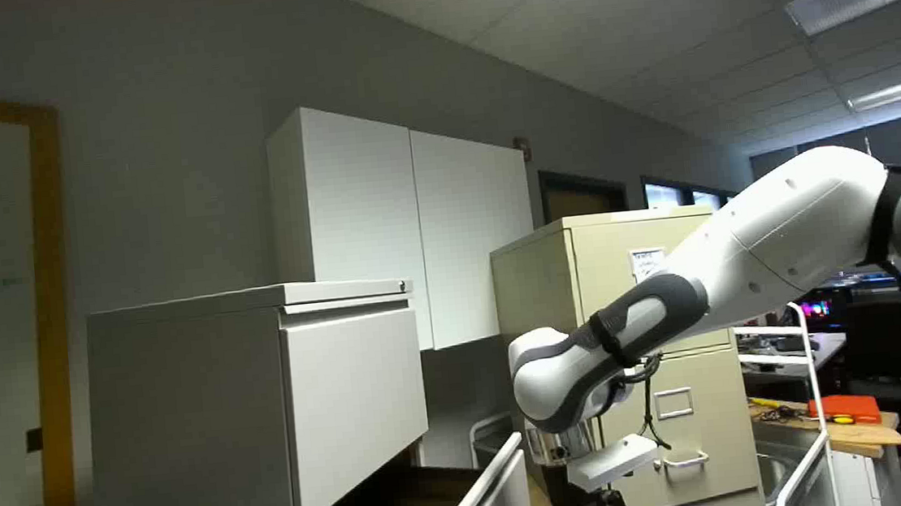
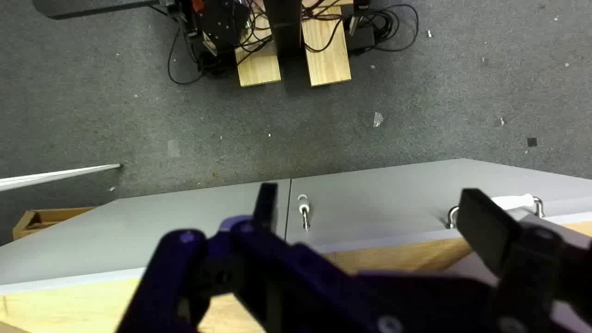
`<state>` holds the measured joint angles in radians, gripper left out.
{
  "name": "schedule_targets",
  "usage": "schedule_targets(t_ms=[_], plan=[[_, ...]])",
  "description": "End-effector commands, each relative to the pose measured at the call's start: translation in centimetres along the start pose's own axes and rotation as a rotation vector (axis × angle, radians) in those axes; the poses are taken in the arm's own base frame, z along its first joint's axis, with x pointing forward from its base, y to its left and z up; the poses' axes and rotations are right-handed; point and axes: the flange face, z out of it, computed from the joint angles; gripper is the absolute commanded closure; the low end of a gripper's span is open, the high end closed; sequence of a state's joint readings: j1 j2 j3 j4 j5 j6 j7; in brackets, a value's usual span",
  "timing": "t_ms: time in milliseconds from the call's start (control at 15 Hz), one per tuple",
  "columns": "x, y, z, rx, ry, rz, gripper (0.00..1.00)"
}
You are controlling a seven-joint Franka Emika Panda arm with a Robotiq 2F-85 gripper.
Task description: Close the bottom drawer of the file cabinet to the left
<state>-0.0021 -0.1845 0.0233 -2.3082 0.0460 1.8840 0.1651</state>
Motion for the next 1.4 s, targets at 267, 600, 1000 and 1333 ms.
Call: schedule_targets(t_ms=[267, 600, 1000, 1333], plan=[[0.0, 0.0, -0.1, 0.0, 0.001, 0.0, 0.0], [0.6, 0.3, -0.3, -0.01, 0.024, 0.013, 0.0], [2.7, 3.0, -2.1, 0.026, 0.174, 0.091, 0.03], [4.2, 7.2, -5.1, 0.165, 0.388, 0.243, 0.46]])
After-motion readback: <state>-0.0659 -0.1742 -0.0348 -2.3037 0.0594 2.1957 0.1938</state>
